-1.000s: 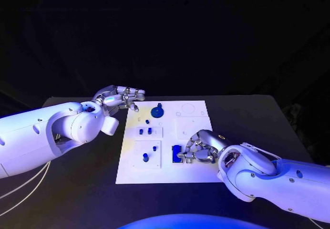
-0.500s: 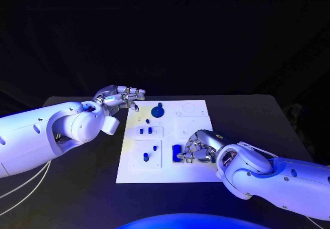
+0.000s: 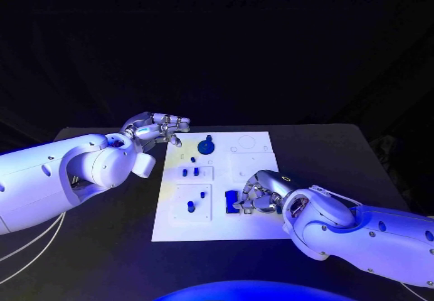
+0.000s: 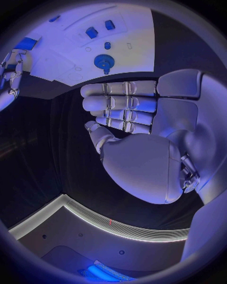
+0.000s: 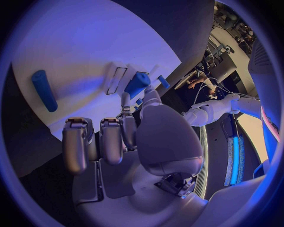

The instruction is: Assemble the parts on the task board

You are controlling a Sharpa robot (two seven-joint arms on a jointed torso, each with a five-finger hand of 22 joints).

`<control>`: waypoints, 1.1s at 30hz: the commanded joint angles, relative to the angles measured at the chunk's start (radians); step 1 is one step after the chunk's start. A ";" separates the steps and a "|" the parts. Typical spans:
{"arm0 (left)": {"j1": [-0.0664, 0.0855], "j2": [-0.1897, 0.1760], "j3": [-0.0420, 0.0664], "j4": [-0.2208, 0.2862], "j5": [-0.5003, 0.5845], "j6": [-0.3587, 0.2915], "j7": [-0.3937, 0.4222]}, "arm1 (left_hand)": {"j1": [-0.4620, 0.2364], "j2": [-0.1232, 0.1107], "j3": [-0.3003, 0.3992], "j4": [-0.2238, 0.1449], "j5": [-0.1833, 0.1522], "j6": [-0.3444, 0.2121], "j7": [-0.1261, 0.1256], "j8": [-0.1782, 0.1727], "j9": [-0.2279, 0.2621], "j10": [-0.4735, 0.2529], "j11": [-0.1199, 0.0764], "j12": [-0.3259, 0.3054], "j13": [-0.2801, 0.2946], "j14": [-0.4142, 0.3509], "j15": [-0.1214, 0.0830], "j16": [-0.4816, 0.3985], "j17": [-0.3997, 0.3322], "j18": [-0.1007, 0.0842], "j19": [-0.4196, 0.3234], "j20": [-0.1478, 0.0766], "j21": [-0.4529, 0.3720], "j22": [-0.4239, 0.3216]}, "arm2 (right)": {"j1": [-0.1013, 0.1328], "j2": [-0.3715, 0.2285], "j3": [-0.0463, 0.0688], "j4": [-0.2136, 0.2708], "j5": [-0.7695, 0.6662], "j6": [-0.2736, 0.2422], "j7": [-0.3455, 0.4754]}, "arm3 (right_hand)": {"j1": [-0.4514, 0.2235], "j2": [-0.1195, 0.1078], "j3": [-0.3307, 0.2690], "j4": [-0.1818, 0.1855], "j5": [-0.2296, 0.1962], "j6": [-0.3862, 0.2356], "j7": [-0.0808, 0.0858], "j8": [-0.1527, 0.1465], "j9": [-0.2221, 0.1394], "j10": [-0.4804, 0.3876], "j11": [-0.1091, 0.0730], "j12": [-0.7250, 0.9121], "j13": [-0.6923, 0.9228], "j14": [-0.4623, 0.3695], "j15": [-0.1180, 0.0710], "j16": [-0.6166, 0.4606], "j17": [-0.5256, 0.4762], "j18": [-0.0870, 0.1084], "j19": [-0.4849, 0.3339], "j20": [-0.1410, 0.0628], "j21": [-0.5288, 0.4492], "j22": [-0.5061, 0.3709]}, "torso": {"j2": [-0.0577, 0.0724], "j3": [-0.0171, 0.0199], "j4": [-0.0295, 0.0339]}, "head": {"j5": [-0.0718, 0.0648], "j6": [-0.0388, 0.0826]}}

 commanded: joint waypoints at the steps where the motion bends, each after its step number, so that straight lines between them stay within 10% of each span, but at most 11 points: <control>1: 0.001 0.001 0.001 0.003 0.005 0.011 0.004 | 0.001 0.003 -0.004 0.000 -0.001 -0.007 0.002 -0.002 -0.001 -0.009 0.001 0.004 0.001 -0.003 0.003 -0.005 -0.001 0.014 0.002 0.007 -0.006 -0.001 | -0.003 -0.005 -0.001 0.002 -0.031 0.019 -0.017 | 0.001 -0.009 -0.007 -0.001 -0.006 0.000 -0.006 0.004 0.002 0.006 -0.002 -0.003 0.029 0.062 -0.003 0.005 0.063 -0.008 0.065 0.001 0.004 0.234 | 0.000 0.0004 0.0008 | -0.001 0.000; 33: 0.000 0.000 -0.001 0.000 0.005 0.009 0.004 | 0.001 0.003 -0.004 -0.001 -0.001 -0.008 0.003 -0.002 -0.002 -0.010 0.002 0.004 0.001 -0.002 0.003 -0.005 -0.001 0.014 0.002 0.007 -0.007 -0.002 | 0.012 -0.166 0.000 0.077 -0.006 -0.044 0.017 | 0.044 0.021 -0.008 -0.008 0.055 -0.027 0.004 -0.019 -0.008 -0.020 0.005 -0.054 -0.006 0.058 0.001 -0.005 0.049 -0.004 0.058 0.003 -0.013 0.230 | -0.001 0.0008 -0.0031 | -0.012 0.005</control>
